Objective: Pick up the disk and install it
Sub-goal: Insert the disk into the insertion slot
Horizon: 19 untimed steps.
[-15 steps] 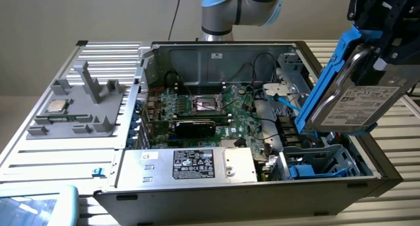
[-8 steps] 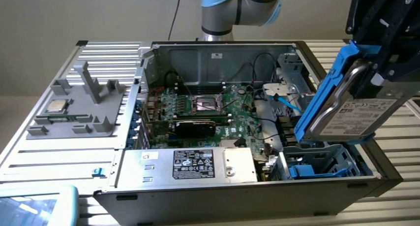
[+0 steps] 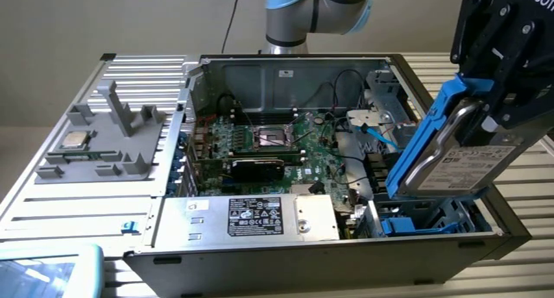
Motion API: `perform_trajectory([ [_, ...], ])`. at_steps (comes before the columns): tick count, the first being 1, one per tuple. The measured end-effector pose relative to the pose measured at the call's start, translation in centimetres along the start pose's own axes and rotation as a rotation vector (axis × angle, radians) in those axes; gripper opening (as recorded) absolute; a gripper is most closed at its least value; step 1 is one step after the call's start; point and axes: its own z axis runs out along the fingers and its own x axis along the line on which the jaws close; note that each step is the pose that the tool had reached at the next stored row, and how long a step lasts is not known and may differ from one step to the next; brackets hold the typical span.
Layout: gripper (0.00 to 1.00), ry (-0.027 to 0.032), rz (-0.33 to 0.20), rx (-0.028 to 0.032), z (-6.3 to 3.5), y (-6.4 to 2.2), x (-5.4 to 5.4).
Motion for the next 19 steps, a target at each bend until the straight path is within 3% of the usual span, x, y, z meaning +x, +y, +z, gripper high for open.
perform_trajectory([
  [13,0.38,0.0013,0.000,0.0001,2.16,-0.07,0.1],
  [19,0.38,0.0010,-0.020,0.0021,2.50,-0.05,-0.3],
])
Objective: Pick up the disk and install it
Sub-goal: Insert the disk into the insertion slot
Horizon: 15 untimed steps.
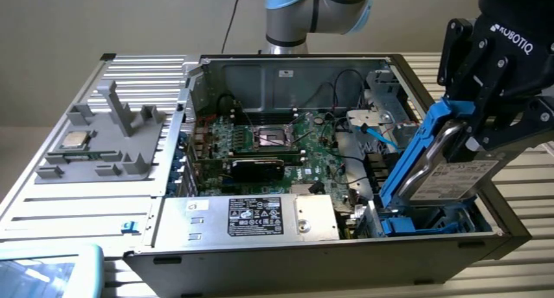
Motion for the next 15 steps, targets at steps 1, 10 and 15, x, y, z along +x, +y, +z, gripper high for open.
perform_trajectory([
  [1,0.38,0.0000,-0.004,0.0004,0.03,0.00,0.00],
  [10,0.38,0.0012,-0.022,0.0015,0.68,0.02,0.00],
  [15,0.38,0.0011,-0.026,0.0014,0.92,0.03,-0.25],
])
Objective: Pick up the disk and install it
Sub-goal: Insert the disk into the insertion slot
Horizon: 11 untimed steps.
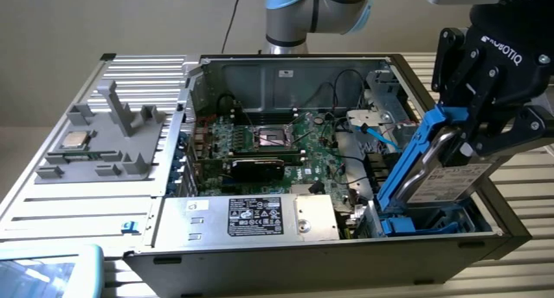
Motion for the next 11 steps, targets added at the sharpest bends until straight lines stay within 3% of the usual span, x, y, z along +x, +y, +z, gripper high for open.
perform_trajectory([
  [11,0.38,0.0002,0.000,0.0002,0.41,0.00,-0.14],
])
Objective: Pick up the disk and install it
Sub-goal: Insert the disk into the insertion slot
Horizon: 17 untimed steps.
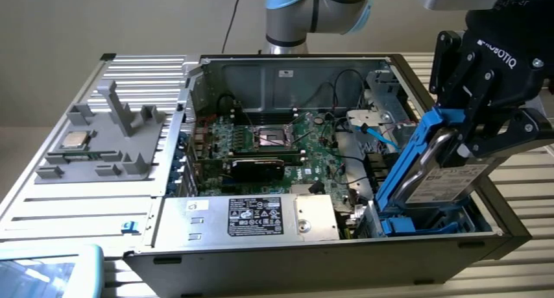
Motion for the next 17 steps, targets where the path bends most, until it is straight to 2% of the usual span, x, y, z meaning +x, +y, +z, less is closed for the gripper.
perform_trajectory([
  [17,0.38,0.0002,0.000,0.0001,0.94,-0.11,0.02],
])
